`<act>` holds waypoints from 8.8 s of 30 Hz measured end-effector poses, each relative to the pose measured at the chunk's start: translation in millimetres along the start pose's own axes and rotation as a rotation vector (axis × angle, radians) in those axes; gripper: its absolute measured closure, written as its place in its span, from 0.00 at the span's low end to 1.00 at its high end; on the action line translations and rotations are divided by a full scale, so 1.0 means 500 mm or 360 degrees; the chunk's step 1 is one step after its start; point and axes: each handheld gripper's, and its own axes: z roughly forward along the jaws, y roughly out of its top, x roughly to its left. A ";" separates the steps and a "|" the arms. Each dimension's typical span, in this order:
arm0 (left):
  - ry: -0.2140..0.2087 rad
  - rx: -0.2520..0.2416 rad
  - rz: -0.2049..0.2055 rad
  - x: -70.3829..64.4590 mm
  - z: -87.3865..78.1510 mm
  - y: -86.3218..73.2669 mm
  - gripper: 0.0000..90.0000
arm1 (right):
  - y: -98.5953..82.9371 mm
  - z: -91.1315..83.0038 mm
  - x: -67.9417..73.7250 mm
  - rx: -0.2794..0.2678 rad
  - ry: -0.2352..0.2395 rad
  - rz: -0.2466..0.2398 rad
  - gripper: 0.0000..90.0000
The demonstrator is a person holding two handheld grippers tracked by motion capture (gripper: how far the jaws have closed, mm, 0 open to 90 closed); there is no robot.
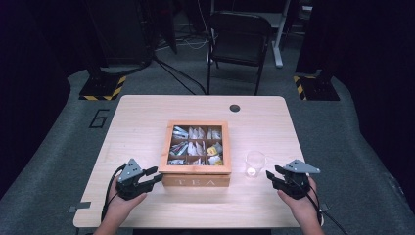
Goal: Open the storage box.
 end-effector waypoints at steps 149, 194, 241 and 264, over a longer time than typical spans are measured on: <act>0.0134 -0.0400 0.0082 0.078 0.011 0.213 0.64 | 0.307 0.121 0.103 -0.0364 0.0287 -0.0392 0.62; 0.0199 -0.0387 -0.0022 0.142 0.071 0.274 0.67 | 0.380 0.163 0.065 -0.0309 0.0285 -0.0302 0.61; 0.0203 -0.0454 -0.0110 0.192 0.107 0.318 0.69 | 0.416 0.247 0.024 -0.0330 0.0258 -0.0217 0.70; 0.0203 -0.0411 -0.0133 0.206 0.116 0.335 0.70 | 0.417 0.276 0.014 -0.0261 0.0252 -0.0127 0.69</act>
